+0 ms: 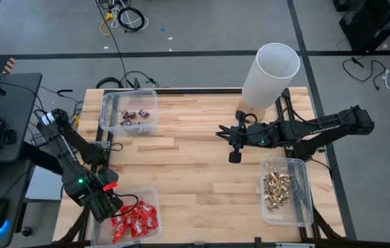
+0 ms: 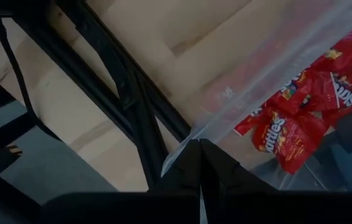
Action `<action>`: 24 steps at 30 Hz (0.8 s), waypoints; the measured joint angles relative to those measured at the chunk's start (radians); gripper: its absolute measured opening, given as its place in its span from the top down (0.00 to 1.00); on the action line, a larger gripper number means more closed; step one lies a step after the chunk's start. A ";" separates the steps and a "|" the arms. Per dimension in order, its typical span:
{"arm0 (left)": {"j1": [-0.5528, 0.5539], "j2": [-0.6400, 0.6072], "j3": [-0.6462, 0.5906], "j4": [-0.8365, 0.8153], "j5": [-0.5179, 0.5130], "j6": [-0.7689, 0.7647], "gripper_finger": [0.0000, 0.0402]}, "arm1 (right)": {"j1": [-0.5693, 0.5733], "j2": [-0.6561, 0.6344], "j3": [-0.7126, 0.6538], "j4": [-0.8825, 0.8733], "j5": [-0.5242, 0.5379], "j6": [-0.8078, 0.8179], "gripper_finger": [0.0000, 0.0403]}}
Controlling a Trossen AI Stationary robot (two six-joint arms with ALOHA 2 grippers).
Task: Sort candy
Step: Move the transparent bin to the center of the table
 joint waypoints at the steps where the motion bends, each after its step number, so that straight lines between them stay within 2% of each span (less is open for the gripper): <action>1: 0.003 0.000 0.000 -0.001 -0.004 0.009 1.00 | 0.000 0.000 0.000 0.000 0.000 0.000 1.00; 5: 0.020 0.000 0.000 -0.018 -0.061 0.154 1.00 | 0.000 0.000 0.000 0.001 0.000 0.000 1.00; 9: 0.040 0.000 0.000 -0.016 -0.164 0.356 1.00 | 0.000 0.000 0.000 0.001 0.000 0.015 1.00; 13: 0.071 0.000 0.002 -0.020 -0.248 0.488 1.00 | 0.000 0.000 0.000 0.002 0.000 0.015 1.00; 18: 0.120 0.000 0.002 -0.018 -0.418 0.644 1.00 | 0.000 0.000 0.000 0.020 0.000 0.015 1.00; 24: 0.191 0.000 0.003 0.024 -0.573 0.851 1.00 | 0.000 0.000 0.000 0.019 0.000 0.015 1.00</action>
